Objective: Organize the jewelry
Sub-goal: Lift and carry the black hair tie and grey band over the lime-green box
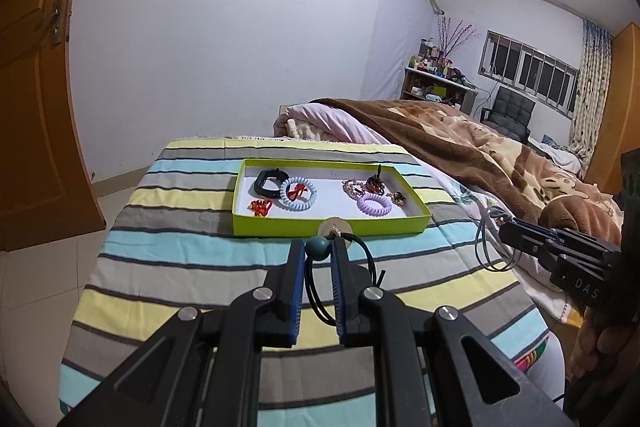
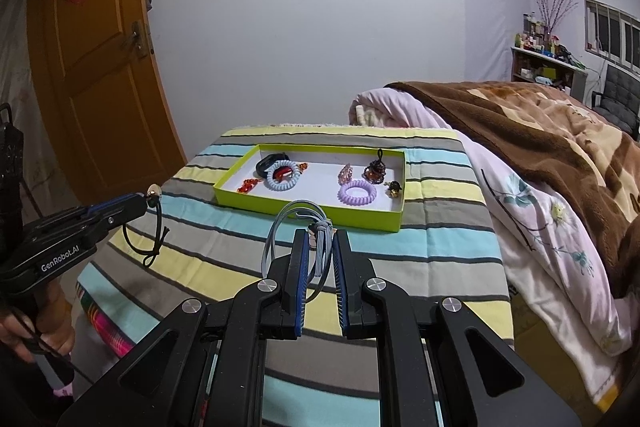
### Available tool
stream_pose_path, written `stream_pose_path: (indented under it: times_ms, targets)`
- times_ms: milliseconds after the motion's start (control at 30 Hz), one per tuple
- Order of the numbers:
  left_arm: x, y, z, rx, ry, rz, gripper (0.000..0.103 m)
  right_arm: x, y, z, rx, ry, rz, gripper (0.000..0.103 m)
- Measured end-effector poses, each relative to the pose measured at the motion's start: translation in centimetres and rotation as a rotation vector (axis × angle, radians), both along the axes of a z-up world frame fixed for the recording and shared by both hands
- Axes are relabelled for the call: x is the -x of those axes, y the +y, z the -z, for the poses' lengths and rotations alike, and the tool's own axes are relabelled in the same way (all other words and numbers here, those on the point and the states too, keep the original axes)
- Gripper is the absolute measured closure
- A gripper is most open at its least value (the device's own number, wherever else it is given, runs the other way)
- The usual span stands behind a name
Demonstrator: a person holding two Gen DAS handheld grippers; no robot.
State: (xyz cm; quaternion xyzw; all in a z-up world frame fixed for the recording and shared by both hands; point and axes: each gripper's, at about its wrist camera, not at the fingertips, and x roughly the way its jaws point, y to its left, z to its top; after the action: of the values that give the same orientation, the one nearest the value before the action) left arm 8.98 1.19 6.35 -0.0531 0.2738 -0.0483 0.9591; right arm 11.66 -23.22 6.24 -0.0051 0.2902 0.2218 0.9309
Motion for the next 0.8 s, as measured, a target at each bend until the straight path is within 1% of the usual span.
stream_pose_path:
  times_ms: [400, 633, 800]
  targets:
    - [-4.5, -0.5, -0.3, -0.019, -0.022, 0.018, 0.09, -4.5, 1.1, 0.6, 0.014, 0.016, -0.001, 0.091]
    - [-8.3, 0.1, -0.2, -0.007, -0.015, 0.017, 0.09, -7.8, 2.1, 0.3, 0.036, -0.007, -0.006, 0.091]
    - [-11.0, 0.2, 0.2, -0.023, -0.01, 0.015, 0.09, -10.5, 2.9, 0.7, 0.049, -0.007, -0.008, 0.091]
